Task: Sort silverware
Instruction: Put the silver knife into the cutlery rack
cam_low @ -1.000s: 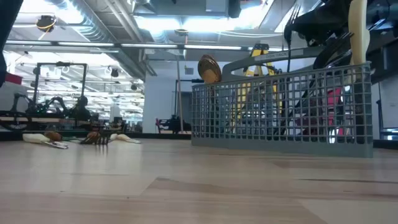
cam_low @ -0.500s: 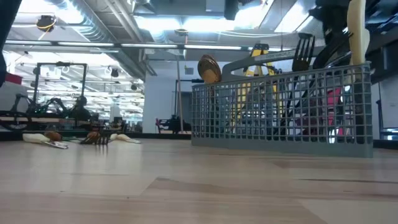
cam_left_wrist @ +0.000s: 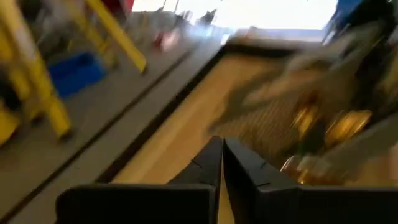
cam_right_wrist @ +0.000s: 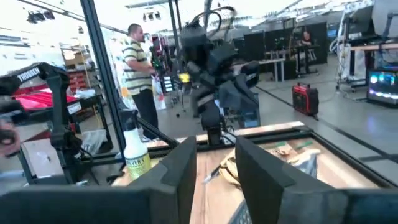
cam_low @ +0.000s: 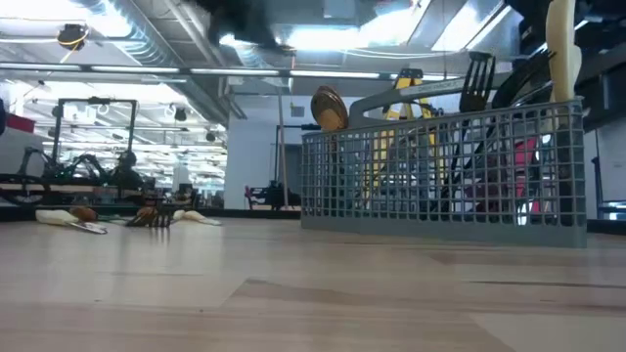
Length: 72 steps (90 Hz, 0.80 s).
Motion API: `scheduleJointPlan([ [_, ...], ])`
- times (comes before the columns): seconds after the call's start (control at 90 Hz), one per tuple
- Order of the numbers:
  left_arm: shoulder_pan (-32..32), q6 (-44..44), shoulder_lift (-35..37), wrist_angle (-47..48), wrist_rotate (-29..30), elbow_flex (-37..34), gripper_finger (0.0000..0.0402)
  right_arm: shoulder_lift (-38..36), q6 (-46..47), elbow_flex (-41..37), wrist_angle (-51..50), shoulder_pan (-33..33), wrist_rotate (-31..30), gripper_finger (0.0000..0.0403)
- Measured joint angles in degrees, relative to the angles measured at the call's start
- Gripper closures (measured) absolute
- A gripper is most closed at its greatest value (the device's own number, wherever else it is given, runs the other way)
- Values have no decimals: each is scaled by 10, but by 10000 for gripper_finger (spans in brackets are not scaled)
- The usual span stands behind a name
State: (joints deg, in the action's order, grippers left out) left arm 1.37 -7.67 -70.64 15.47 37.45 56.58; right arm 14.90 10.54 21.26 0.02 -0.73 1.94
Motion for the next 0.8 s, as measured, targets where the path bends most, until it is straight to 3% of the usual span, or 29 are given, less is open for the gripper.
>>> scheduleJointPlan([
  [0.222, -66, -2, 18, 213, -144, 0, 401, 26, 2, 0, -4, 0, 0, 308],
  [0.378, -110, -10, 6, 353, -106, 0, 397, 46, 3, 0, -17, 0, 2, 308],
  [0.489, -128, -10, 5, 414, -126, 0, 386, 63, -2, 0, -19, 0, 2, 308],
  [0.633, -129, -31, 4, 488, -162, 0, 352, 85, -4, 0, -22, 0, 12, 308],
  [0.8, -121, -36, -4, 528, -223, -18, 284, 110, -18, 0, -23, 0, 12, 308],
])
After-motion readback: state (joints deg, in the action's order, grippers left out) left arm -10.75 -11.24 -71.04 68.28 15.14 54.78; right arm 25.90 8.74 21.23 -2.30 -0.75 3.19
